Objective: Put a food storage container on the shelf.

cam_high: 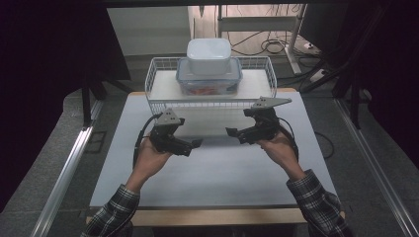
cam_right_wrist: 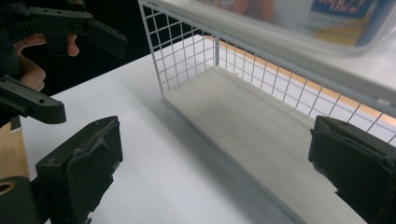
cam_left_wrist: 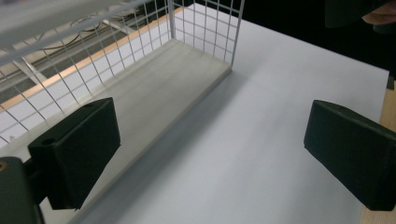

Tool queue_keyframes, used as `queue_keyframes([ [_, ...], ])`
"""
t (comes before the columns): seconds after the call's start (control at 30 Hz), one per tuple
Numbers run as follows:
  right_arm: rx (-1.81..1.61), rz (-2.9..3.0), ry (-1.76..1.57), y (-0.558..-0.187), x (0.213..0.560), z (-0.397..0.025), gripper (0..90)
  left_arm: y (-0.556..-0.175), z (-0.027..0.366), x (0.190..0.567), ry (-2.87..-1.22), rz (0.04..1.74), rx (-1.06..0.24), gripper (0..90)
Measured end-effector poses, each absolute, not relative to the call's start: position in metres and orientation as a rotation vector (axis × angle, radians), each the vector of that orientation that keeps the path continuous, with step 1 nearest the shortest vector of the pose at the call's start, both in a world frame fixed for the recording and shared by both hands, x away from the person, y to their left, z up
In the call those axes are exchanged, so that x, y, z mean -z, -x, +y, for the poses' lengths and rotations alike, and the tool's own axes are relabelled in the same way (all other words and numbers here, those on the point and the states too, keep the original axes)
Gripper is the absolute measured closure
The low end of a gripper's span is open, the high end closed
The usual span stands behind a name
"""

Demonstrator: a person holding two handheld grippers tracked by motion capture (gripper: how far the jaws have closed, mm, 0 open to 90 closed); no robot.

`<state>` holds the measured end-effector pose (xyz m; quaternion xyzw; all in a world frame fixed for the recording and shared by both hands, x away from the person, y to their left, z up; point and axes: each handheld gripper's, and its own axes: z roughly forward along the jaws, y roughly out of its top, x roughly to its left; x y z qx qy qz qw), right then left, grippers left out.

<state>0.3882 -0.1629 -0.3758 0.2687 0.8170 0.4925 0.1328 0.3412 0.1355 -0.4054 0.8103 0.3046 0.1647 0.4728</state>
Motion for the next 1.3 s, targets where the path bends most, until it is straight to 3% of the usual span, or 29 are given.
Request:
queue_keyframes([
  [0.87,-1.403,2.375,-0.821,-0.366,0.414,-0.173,1.2,-0.32,0.13,0.451,-2.004,0.766,-0.346,3.1],
  [1.3,-1.356,2.36,-0.859,-0.351,0.431,-0.189,0.2,-0.301,0.142,0.46,-1.996,0.805,-0.388,2.7],
])
